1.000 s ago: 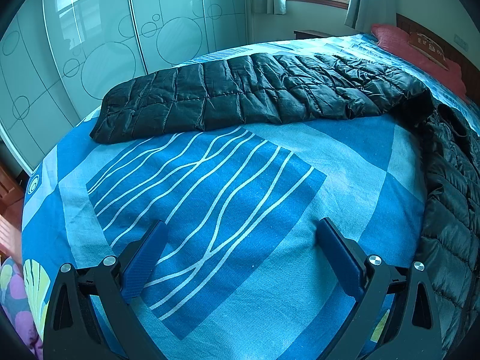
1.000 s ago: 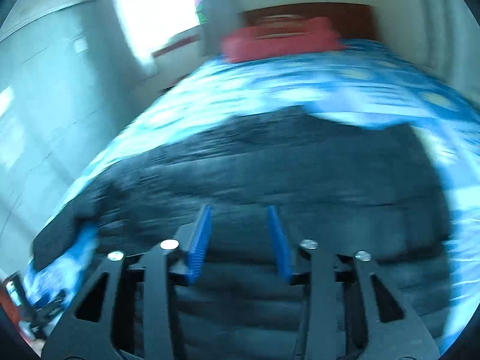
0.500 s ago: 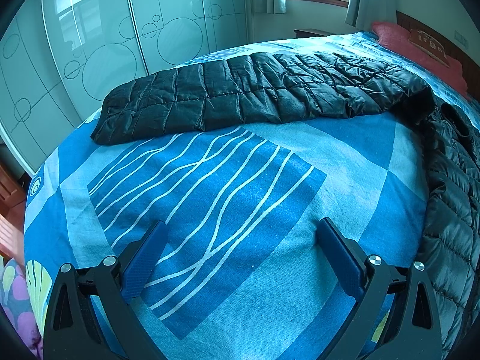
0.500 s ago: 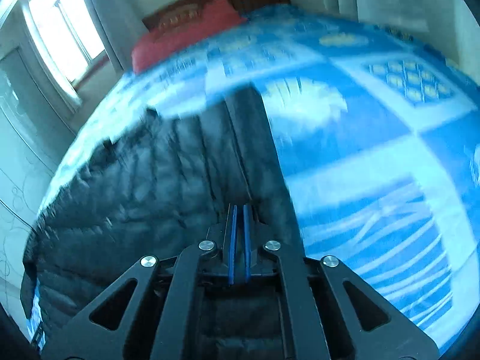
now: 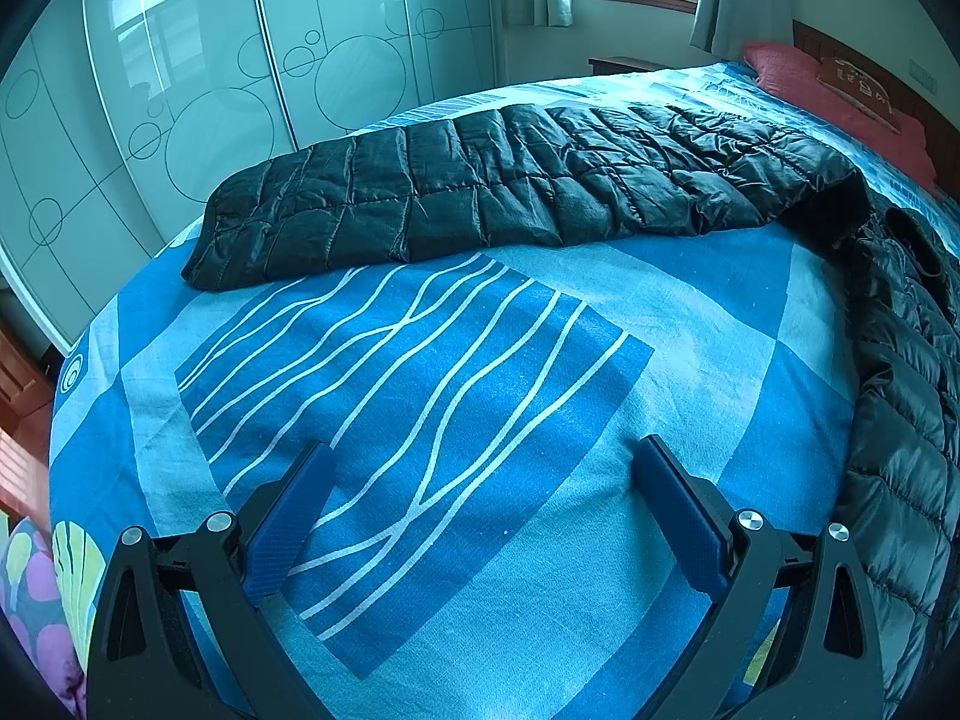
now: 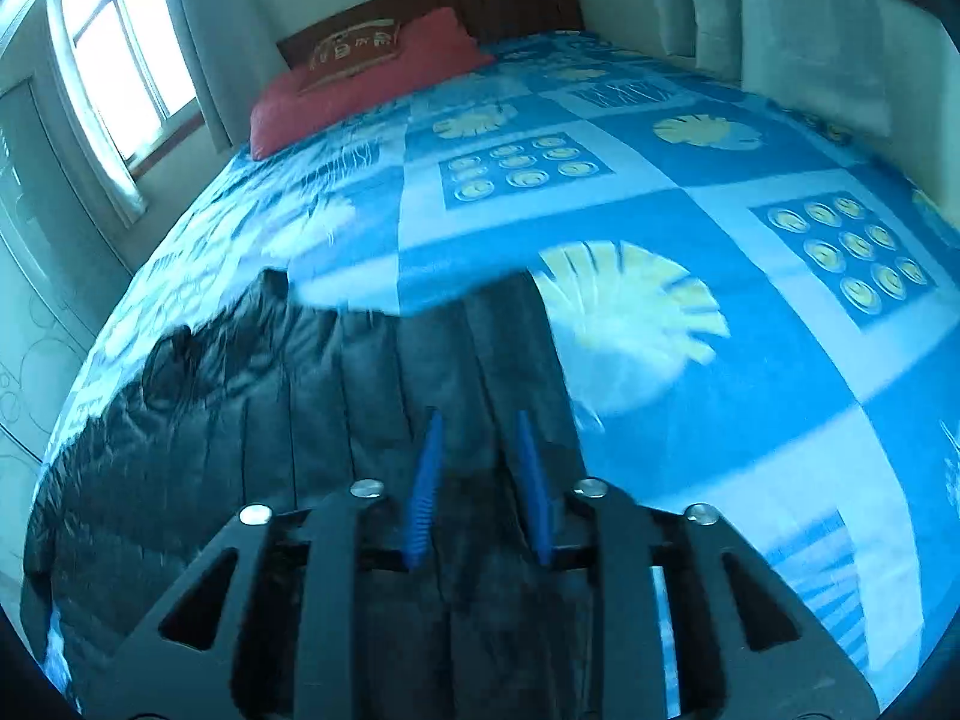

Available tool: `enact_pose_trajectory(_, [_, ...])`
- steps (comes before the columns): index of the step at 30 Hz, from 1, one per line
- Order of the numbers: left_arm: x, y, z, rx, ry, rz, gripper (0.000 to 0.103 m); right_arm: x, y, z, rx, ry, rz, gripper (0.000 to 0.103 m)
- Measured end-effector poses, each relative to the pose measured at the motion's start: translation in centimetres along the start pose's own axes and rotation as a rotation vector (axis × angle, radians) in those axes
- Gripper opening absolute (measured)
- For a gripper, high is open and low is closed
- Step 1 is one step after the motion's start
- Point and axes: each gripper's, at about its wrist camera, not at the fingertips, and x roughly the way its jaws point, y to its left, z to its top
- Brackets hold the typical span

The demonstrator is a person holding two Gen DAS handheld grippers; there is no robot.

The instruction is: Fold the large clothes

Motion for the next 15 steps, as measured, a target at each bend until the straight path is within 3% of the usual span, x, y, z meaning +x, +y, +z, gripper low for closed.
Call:
enact_pose_trajectory(3, [0.0,0.0,0.0,0.001,0.000,0.002,0.099,3.5,-0.6,-0.7,0.016,0.083,-0.030,0.028])
enact_pose_trajectory(7, [0.0,-0.1,0.0,0.000,0.001,0.001,0.099,1.5,0.3,-1.1,-0.002,0.042,-0.074,0.031])
enact_pose_trajectory(10, [0.0,-0.1,0.0,0.002,-0.001,0.003,0.099,-3.4,3.1,-3.9,-0.078,-0.047,-0.070,0.066])
enact_pose_trajectory(11, [0.1,0.0,0.0,0.001,-0.001,0.003,0.099,-4.3,3.8,-5.0,-0.095,-0.057,-0.073,0.073])
enact_pose_trajectory(15, [0.1,-0.1,0.0,0.002,-0.001,0.003,0.099,-6.2,6.3,-8.8,-0.135,-0.040,-0.018,0.074])
